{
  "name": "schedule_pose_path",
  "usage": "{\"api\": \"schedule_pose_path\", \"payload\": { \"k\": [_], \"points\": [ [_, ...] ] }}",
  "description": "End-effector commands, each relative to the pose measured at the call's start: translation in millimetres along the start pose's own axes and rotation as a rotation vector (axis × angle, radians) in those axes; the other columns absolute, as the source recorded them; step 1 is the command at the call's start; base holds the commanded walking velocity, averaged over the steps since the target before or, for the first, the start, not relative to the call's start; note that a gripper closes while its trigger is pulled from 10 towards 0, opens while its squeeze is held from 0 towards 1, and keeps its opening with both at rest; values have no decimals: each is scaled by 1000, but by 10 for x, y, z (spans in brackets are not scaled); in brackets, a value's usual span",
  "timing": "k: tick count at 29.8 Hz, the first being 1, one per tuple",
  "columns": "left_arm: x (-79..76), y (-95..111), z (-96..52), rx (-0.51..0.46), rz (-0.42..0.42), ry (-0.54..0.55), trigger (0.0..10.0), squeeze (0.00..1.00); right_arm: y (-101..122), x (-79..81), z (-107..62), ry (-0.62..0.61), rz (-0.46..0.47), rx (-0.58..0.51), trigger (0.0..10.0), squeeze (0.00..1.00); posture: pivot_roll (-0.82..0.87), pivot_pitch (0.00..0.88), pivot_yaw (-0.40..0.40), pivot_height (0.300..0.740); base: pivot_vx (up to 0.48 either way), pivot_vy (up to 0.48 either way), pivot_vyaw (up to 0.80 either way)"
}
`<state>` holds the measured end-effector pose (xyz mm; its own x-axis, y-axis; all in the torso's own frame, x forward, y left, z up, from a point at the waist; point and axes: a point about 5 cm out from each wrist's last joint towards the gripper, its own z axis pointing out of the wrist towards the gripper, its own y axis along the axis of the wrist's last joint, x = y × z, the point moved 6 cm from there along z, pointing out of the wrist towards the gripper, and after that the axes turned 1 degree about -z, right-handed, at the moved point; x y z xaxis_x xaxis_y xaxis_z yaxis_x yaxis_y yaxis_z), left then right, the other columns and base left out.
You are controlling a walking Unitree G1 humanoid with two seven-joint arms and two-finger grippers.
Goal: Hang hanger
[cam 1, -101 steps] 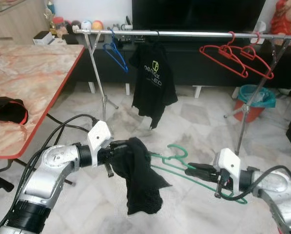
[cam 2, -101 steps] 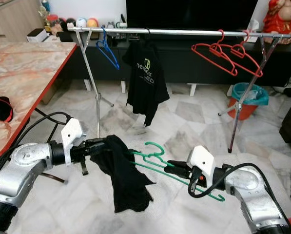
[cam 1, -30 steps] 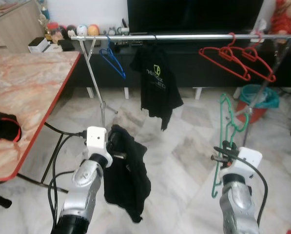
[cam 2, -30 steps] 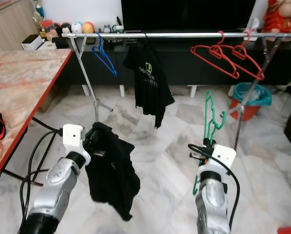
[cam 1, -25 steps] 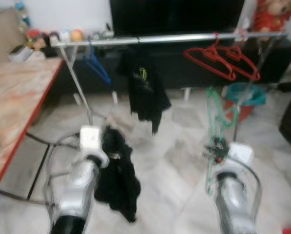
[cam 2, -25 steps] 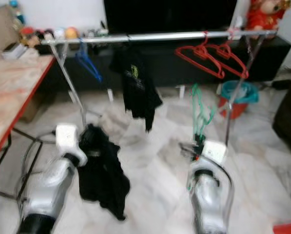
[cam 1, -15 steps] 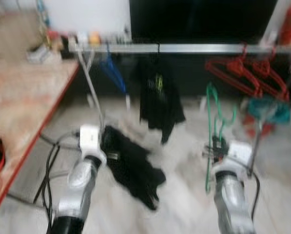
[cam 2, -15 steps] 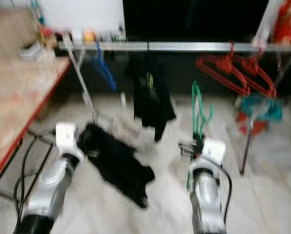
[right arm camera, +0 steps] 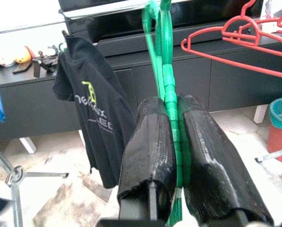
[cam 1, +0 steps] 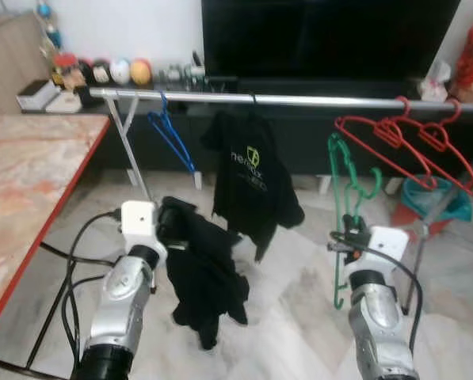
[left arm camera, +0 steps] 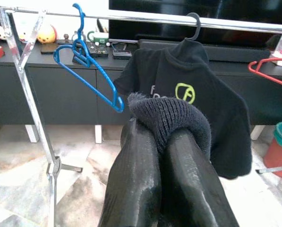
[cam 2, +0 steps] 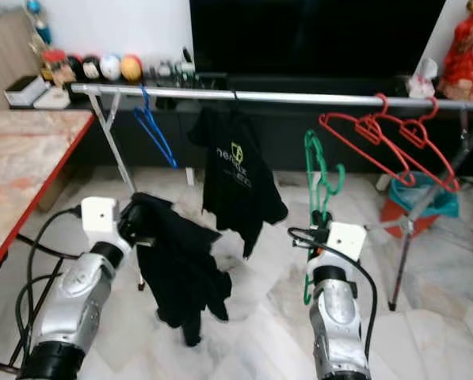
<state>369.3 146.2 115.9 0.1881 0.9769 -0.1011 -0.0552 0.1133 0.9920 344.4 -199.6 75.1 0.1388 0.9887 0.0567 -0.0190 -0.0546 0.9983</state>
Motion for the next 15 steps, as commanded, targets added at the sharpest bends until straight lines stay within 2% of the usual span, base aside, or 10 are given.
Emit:
{"api": "schedule_pose_path", "payload": {
  "k": [1, 15],
  "points": [
    [-75, 83, 13, -38, -5, -18, 10000, 0, 36, -108, 6, -30, -2, -7, 10000, 0, -10, 0, 7, 740, 398, 0, 0],
    [-125, 75, 28, -34, -9, -31, 10000, 0, 61, -213, 27, -83, -7, -5, 10000, 0, -13, 0, 4, 740, 404, 0, 0]
  ]
}}
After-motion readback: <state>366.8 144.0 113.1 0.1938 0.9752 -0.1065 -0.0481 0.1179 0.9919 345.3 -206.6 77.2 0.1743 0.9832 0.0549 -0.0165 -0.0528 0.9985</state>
